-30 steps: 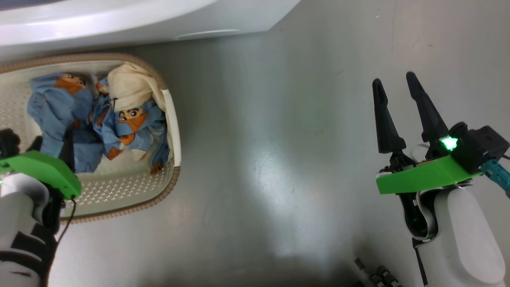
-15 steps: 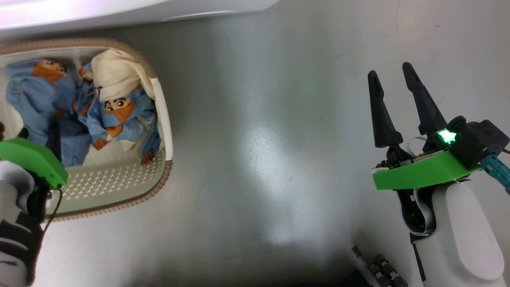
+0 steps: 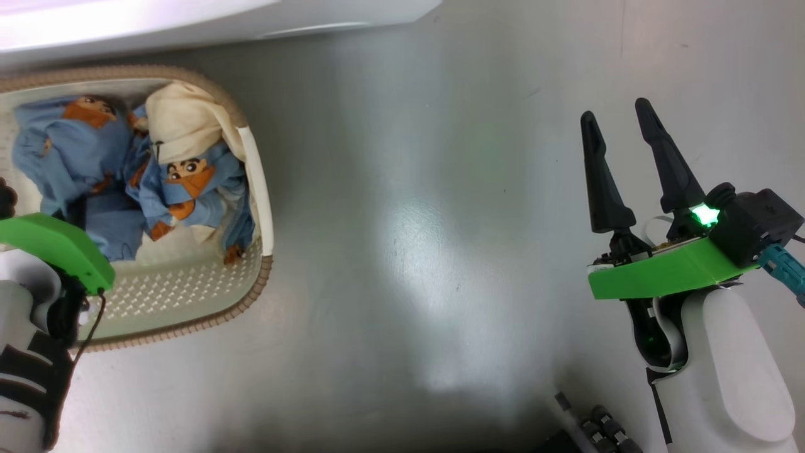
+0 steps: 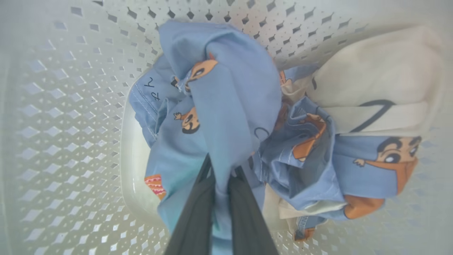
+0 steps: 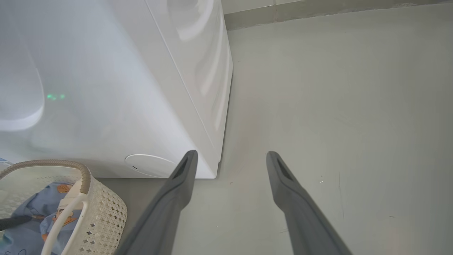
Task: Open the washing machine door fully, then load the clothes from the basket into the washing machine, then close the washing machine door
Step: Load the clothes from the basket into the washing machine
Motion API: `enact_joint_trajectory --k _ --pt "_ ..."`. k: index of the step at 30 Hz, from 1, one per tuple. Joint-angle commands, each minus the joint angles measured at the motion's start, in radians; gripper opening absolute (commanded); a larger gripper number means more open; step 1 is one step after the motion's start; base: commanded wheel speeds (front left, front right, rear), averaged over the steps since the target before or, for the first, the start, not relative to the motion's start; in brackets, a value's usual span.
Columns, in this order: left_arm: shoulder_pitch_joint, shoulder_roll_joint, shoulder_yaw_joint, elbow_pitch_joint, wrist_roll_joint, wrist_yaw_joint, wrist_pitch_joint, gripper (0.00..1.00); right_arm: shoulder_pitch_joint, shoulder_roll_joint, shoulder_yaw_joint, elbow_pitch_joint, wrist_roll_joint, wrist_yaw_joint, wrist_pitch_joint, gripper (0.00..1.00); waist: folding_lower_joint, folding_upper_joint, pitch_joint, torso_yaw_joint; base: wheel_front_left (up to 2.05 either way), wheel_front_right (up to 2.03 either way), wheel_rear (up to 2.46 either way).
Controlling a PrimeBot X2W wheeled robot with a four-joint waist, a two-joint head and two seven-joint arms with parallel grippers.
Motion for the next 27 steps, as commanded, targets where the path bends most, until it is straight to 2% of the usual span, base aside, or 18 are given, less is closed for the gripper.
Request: enact_joint_trajectory --k 1,9,18,27 --pt "0.04 0.046 0.009 -0.01 -0.022 -0.001 -0.015 0.0 0.02 0.008 0.021 -0.013 -0.004 0.003 -0.012 1.0 0.0 0.0 -0.021 0.009 0.0 0.0 0.0" --pt "0.115 0.031 0.009 -0.055 -0.13 -0.001 -0.067 0.0 0.028 0.008 0.02 0.007 -0.007 0.003 -0.012 1.0 0.0 0.0 -0.106 0.03 0.0 0.0 0.0" --pt "0.196 0.038 -0.016 -0.144 -0.182 -0.001 -0.108 0.0 0.061 0.008 0.008 0.035 -0.024 0.003 -0.012 1.0 0.0 0.0 -0.22 0.055 0.0 0.0 0.0" --pt "0.301 0.084 0.095 -0.327 -0.132 -0.001 -0.11 0.0 0.103 0.008 -0.013 0.06 -0.046 0.003 -0.012 1.0 0.0 0.0 -0.331 0.071 0.0 0.0 0.0"
